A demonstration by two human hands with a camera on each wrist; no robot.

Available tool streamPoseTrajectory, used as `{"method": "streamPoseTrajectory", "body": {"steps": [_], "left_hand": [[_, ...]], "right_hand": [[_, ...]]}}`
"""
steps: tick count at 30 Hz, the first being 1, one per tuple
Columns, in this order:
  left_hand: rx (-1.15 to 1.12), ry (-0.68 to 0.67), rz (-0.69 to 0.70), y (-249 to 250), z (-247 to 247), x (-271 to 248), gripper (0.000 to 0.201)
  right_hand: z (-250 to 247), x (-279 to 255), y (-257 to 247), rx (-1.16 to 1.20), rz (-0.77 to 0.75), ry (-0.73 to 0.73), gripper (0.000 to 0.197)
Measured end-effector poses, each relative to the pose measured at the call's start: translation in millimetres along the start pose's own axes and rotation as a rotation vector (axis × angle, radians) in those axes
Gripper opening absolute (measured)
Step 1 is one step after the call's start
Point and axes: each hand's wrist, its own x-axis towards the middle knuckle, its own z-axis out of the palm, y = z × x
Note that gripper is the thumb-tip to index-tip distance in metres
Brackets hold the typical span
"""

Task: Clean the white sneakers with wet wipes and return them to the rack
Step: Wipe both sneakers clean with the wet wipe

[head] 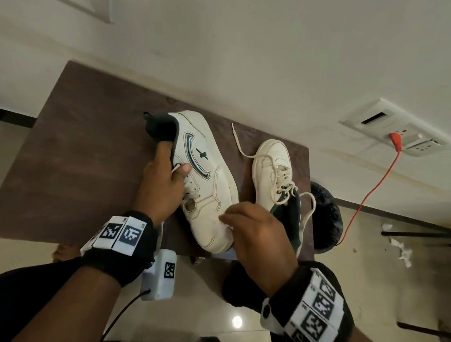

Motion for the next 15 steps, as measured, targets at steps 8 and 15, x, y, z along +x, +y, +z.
{"method": "streamPoseTrajectory", "body": {"steps": [8,15], "left_hand": [[-0.020,0.025,-0.014,-6,-2,3,0.028],[0.000,0.054,-0.049,-9,-2,3,0.024]], "right_hand": [[-2,91,18,0.049,0.240,0.113,0.025],[-9,42,14,0.101,0.103,0.129,0.027]]}}
